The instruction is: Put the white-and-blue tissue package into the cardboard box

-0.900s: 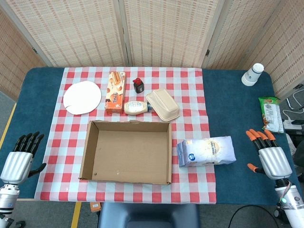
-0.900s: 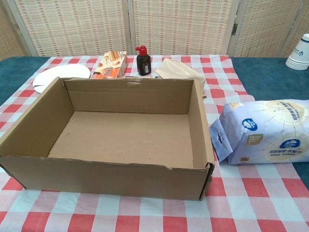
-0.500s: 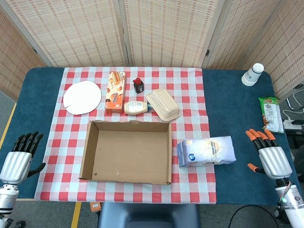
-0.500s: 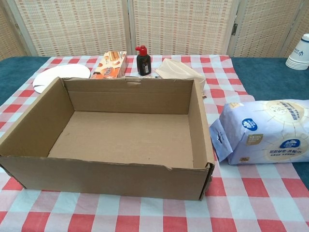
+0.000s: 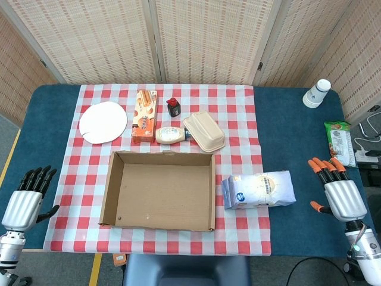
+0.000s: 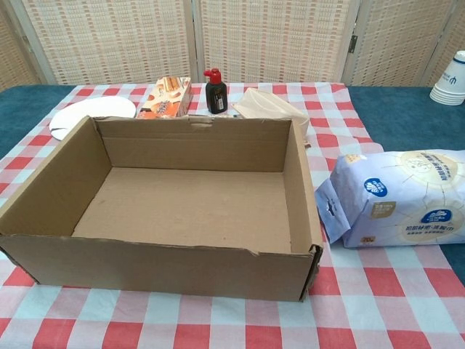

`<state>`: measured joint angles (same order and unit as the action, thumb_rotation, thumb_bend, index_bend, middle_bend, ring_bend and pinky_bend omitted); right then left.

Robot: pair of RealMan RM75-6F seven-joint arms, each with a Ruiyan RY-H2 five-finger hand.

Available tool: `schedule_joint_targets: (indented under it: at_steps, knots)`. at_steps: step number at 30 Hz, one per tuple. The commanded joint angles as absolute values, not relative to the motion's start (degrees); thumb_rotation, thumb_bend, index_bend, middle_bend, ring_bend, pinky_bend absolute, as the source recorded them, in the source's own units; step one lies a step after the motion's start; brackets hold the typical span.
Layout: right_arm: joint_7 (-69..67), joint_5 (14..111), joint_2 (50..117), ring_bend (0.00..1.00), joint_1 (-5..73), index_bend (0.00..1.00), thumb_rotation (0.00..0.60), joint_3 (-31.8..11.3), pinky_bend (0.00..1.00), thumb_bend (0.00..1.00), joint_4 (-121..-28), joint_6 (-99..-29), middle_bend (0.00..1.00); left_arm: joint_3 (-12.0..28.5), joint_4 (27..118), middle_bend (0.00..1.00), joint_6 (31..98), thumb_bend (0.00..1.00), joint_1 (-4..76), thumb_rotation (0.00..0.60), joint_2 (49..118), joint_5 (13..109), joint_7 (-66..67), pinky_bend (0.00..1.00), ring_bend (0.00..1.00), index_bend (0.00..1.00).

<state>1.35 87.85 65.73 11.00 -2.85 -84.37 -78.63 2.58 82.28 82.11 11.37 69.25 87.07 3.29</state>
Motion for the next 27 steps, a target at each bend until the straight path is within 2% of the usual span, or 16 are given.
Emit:
schedule_joint_targets:
  at_steps: [1,11,24,25,27]
  knots:
    - [1.7,87.7,64.7,0.0,11.8,0.0,0.6,-2.8,0.04,0.0,-86.7,-77.1,0.05,2.6,82.4,0.0,82.0,0.2,11.4,0.6,69.1,87.0,3.3,0.07,0.0,0.0]
    - [8.6,83.3,60.1,0.0,16.2,0.0,0.6,-3.8,0.04,0.0,-99.5,-68.2,0.05,2.6,82.9,0.0,82.1,0.2,11.3,0.6,68.6,87.1,2.4,0.07,0.0,0.0]
    - [11.8,75.6,60.3,0.0,23.5,0.0,0.6,-5.2,0.0,0.0,-102.8,-55.4,0.05,2.3,83.8,0.0,82.6,0.2,11.0,0.6,67.8,87.8,1.6,0.07,0.0,0.0]
    - [13.8,74.7,60.4,0.0,25.6,0.0,0.6,-5.1,0.0,0.0,-103.1,-52.2,0.05,2.3,83.8,0.0,82.5,0.2,11.0,0.6,67.8,87.6,1.5,0.07,0.0,0.0]
    - [16.2,72.4,60.6,0.0,27.4,0.0,0.6,-5.3,0.0,0.0,-103.7,-49.8,0.05,2.4,83.8,0.0,82.6,0.2,11.0,0.6,67.7,87.6,1.4,0.07,0.0,0.0]
